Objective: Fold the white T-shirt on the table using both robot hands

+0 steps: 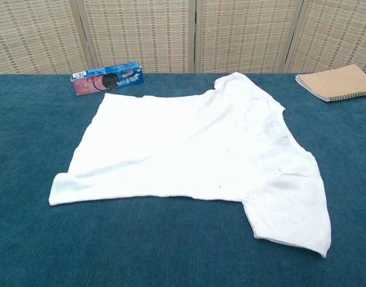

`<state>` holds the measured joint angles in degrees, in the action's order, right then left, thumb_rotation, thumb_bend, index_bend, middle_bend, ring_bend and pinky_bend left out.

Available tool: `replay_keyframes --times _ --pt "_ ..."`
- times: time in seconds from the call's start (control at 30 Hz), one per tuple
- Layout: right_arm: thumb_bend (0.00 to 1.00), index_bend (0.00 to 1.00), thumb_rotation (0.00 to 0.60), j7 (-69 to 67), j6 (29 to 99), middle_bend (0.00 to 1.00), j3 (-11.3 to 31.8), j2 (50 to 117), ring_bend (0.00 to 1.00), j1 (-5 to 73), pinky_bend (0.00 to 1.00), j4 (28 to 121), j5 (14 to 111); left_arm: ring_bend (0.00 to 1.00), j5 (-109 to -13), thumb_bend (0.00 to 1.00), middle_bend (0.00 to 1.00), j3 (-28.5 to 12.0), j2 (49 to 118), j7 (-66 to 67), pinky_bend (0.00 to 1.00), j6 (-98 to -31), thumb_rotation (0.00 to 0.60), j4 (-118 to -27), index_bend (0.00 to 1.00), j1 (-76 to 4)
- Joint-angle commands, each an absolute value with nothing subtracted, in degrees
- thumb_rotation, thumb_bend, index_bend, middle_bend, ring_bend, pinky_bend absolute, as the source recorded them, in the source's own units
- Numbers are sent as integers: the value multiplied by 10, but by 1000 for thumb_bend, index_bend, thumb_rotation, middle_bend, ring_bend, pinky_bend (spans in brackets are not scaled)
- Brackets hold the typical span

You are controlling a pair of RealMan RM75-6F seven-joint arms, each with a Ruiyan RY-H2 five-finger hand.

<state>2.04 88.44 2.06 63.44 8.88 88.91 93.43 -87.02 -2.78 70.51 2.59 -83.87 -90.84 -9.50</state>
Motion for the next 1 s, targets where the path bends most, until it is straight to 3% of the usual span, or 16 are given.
replay_keyframes --times 0.03,0.2,0.57,1.0 --pt "114 261 600 23 885 250 25 630 166 92 240 892 937 155 -907 293 147 -27 712 -6 164 -814 600 -887 334 -126" --pt "115 261 600 26 877 249 27 627 166 97 240 895 939 159 -935 293 161 -22 743 -28 164 -769 600 -858 406 -167" --pt "115 261 600 31 866 249 24 625 166 98 240 901 939 160 -967 293 166 0 800 -16 164 -694 600 -808 390 -226" --pt "116 261 600 29 857 250 24 631 166 98 240 899 936 158 -918 293 166 0 868 39 164 -627 600 -776 370 -256"
